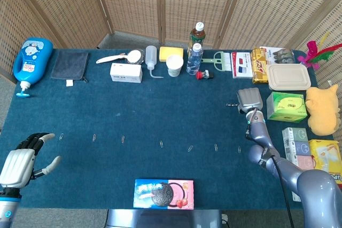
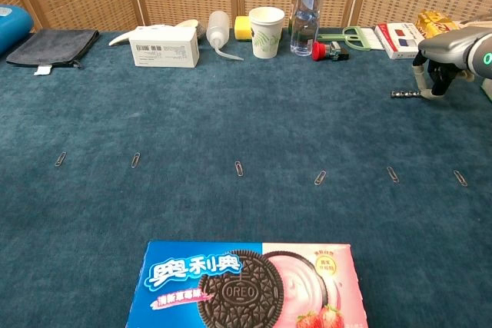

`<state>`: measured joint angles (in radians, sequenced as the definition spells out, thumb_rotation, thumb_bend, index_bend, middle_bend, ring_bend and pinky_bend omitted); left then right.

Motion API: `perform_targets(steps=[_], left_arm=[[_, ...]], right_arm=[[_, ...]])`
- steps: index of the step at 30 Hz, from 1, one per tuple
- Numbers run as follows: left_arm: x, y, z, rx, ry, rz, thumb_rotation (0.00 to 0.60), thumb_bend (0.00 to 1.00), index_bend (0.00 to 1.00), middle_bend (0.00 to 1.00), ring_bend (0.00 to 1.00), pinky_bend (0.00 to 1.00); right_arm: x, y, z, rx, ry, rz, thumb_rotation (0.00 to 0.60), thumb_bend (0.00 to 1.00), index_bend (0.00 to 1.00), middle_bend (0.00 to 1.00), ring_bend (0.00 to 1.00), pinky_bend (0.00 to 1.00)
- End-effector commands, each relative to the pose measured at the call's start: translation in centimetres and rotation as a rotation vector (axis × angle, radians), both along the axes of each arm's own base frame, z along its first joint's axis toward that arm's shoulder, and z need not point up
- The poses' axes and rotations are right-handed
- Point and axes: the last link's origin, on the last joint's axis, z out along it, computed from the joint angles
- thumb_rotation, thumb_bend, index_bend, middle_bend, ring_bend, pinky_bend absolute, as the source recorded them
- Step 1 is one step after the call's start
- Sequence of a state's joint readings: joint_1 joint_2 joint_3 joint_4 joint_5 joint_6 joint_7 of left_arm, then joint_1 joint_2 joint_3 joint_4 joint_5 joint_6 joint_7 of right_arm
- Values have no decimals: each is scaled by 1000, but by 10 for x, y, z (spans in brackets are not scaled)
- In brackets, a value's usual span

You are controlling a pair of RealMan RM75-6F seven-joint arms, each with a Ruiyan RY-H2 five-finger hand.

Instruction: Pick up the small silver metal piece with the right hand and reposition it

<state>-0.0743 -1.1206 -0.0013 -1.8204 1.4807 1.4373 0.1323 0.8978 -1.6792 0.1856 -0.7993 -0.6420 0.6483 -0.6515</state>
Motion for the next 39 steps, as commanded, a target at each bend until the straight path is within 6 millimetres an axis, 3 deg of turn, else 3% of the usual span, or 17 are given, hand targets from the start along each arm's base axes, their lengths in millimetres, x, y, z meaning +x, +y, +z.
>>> perform_targets(steps=[1, 39], left_arm=[[0, 0, 0, 1, -1, 1, 79, 356, 194, 198, 143, 228], [-6, -2, 0, -1, -2, 14, 80, 355, 183, 196, 143, 228]], right_arm=[[-2, 0, -3, 6, -2, -7, 551, 421, 481, 707, 829, 666], [4, -9, -15, -5, 10, -55, 600, 449, 563, 719, 832, 666]])
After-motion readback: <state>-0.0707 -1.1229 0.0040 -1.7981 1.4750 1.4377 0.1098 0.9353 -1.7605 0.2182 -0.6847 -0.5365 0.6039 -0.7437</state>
